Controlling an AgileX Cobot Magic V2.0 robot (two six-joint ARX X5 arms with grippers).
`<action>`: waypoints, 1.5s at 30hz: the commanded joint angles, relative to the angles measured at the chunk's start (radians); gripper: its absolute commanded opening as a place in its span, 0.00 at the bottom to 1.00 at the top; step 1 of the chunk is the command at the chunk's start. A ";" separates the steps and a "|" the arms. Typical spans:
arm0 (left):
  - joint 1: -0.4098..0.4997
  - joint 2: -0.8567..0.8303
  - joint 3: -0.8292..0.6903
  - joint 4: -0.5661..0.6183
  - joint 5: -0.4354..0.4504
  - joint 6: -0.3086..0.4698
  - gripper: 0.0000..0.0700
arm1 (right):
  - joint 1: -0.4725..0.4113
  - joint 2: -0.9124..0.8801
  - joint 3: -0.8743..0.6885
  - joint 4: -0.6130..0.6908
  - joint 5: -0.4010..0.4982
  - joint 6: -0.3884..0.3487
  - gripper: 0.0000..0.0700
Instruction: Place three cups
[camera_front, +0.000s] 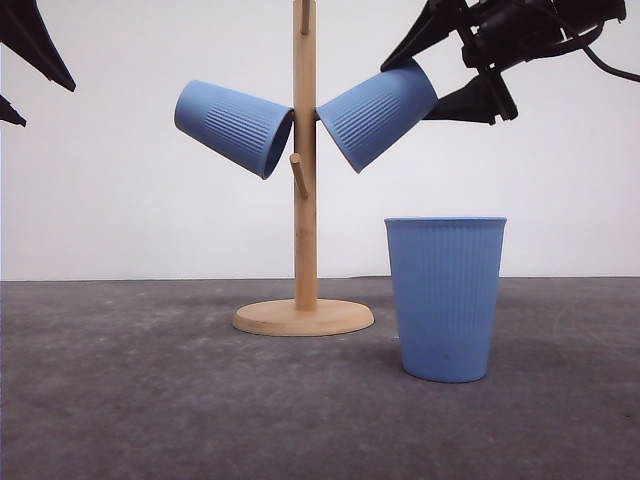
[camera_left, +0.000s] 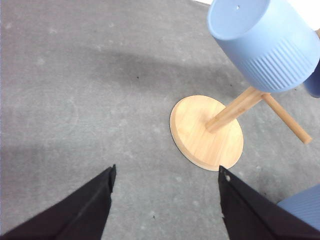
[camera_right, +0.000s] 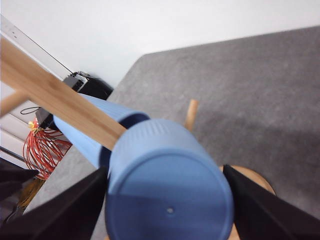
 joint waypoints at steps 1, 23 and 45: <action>0.000 0.005 0.008 0.007 0.001 0.000 0.56 | -0.003 0.021 0.011 -0.003 0.000 -0.032 0.66; 0.000 0.005 0.008 0.007 0.001 -0.001 0.55 | -0.080 -0.010 0.012 -0.026 -0.079 -0.034 0.71; 0.000 0.005 0.008 -0.048 0.002 0.015 0.56 | -0.158 -0.465 -0.288 -0.513 0.207 -0.418 0.71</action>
